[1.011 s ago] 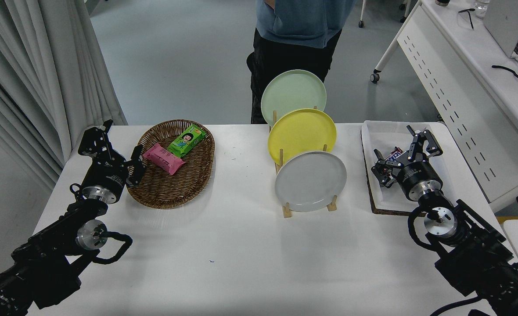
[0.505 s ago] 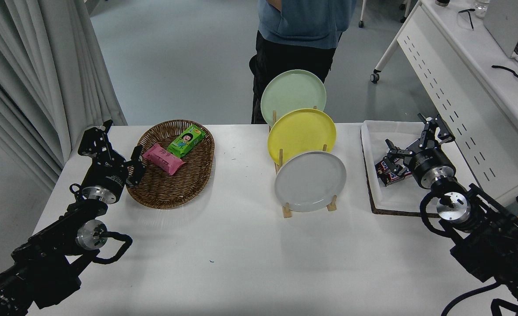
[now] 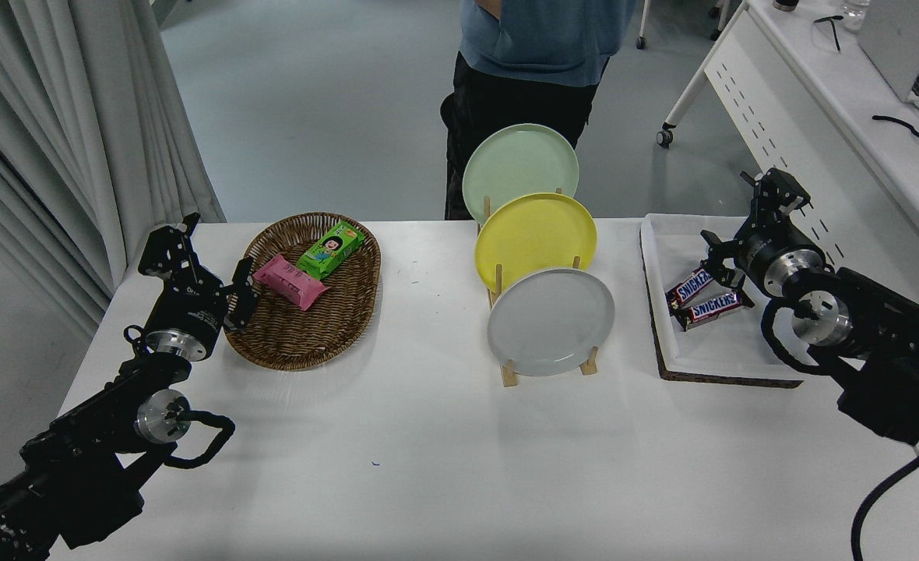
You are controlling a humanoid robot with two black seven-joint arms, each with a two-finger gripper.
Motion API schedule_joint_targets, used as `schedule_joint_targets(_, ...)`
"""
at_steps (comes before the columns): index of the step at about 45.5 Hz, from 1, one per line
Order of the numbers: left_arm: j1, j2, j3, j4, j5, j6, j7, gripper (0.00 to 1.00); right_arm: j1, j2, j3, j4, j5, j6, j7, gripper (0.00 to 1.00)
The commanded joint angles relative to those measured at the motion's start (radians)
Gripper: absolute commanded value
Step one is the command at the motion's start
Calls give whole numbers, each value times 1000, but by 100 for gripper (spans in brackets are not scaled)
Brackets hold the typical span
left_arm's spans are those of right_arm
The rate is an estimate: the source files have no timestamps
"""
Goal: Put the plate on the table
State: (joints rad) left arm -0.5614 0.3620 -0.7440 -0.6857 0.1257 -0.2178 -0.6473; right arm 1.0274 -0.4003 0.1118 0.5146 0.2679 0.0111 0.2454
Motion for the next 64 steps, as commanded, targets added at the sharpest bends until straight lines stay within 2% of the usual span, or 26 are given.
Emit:
schedule_joint_targets(1,0,0,0,0,-1,0,0,100,137,-26,-345,1,16,0,0,100)
schedule_joint_targets(10,0,0,0,0,0,0,0,100,207,-29,-468,24,14,41,0,100)
schedule_joint_targets(17,0,0,0,0,0,0,0,100,207,-72,-425,59,28,153,0,100)
schedule_joint_targets(22,0,0,0,0,0,0,0,100,168,-75,-370,59,13,184,0,100)
schedule_joint_targets(31,0,0,0,0,0,0,0,100,175,-84,-391,108,-145,190,0,100)
schedule_joint_targets(36,0,0,0,0,0,0,0,100,206,-120,-391,177,-145,190,0,100)
schedule_joint_targets(44,0,0,0,0,0,0,0,100,278,-250,-406,361,-145,191,0,100)
schedule_joint_targets(55,0,0,0,0,0,0,0,100,335,-290,-411,463,-131,158,-5,100)
schedule_joint_targets(59,0,0,0,0,0,0,0,100,338,-290,-443,469,-82,126,-55,100)
schedule_joint_targets(64,0,0,0,0,0,0,0,100,375,-288,-506,515,10,112,-211,100)
